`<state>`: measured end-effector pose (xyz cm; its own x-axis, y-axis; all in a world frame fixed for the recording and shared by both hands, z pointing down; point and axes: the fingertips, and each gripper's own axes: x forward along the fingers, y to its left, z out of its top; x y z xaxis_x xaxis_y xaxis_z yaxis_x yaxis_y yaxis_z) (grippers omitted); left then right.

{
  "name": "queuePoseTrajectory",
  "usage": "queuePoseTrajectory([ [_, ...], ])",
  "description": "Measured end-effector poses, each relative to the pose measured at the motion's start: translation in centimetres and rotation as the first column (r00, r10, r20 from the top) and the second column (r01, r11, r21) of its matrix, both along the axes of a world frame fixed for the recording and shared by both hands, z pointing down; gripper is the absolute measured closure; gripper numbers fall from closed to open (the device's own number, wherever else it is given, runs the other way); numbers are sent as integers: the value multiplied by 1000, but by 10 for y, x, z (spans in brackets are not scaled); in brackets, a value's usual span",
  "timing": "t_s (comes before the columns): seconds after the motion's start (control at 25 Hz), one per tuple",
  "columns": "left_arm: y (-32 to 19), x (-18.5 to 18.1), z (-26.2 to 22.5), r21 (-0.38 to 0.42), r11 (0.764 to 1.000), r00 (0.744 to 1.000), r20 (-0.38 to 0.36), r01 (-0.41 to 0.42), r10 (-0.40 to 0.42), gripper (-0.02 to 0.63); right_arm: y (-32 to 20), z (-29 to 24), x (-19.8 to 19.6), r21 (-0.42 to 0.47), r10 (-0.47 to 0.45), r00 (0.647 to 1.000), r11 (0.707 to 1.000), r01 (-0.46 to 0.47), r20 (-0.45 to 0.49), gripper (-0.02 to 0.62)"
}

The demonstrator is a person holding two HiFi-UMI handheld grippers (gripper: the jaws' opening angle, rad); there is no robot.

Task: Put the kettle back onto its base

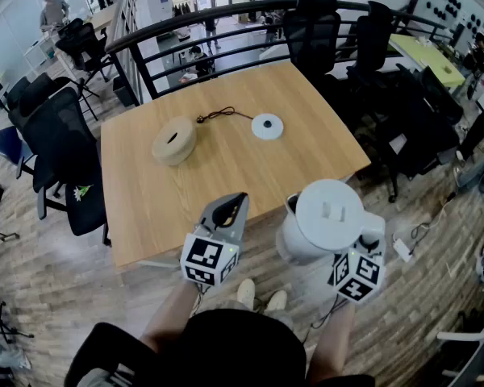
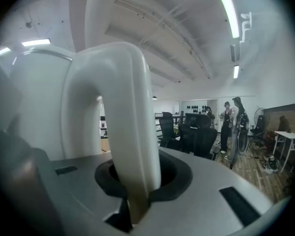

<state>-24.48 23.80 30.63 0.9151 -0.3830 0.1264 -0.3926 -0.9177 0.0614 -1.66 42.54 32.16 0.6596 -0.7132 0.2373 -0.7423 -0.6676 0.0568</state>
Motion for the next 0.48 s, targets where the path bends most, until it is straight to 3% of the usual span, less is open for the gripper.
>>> queuePoseTrajectory([
  [0.48,-20,9,-3,1,1000,1000,-19,-10,10,604,-17,-1,4,-2,0,1000,1000,0,-11,541],
])
